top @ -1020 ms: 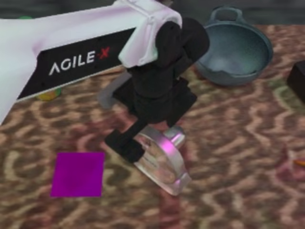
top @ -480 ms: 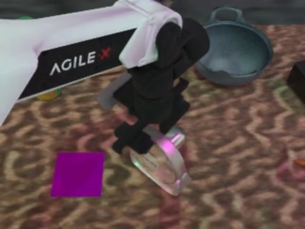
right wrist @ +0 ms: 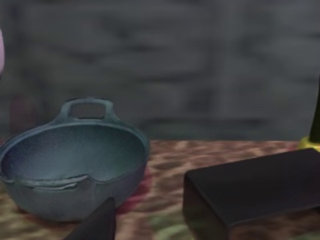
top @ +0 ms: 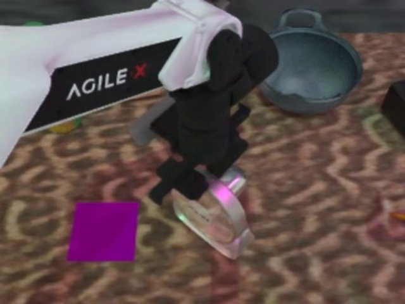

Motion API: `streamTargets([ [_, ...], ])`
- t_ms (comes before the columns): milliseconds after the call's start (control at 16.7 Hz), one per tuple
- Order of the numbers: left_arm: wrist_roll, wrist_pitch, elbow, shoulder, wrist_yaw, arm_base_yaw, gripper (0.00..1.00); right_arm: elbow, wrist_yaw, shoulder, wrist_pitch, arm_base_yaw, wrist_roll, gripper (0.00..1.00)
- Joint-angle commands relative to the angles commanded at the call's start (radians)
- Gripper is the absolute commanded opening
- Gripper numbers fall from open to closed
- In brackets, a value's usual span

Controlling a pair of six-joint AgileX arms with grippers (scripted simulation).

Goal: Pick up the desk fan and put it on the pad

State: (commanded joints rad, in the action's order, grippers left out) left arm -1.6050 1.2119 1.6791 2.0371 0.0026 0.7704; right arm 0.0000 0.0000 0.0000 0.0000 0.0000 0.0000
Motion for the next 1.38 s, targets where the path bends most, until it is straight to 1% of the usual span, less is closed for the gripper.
streamTargets([
  [420,0.001,0.004,0.004,-0.001,0.0,-0.001,0.0,0.0,0.0,0.0,0.0,0.0,0.0,1.0],
  [840,-0.002,0.187,0.184,-0.004,0.0,-0.018,0.0,0.0,0.0,0.0,0.0,0.0,0.0,1.0],
  [1140,-0.001,0.194,0.188,-0.005,0.0,-0.016,0.0,0.0,0.0,0.0,0.0,0.0,0.0,1.0],
  [1260,-0.031,0.189,0.151,-0.042,0.0,-0.048,0.0,0.0,0.0,0.0,0.0,0.0,0.0,1.0],
  [1380,-0.087,0.181,0.076,-0.112,-0.001,-0.105,0.0,0.0,0.0,0.0,0.0,0.0,0.0,1.0],
])
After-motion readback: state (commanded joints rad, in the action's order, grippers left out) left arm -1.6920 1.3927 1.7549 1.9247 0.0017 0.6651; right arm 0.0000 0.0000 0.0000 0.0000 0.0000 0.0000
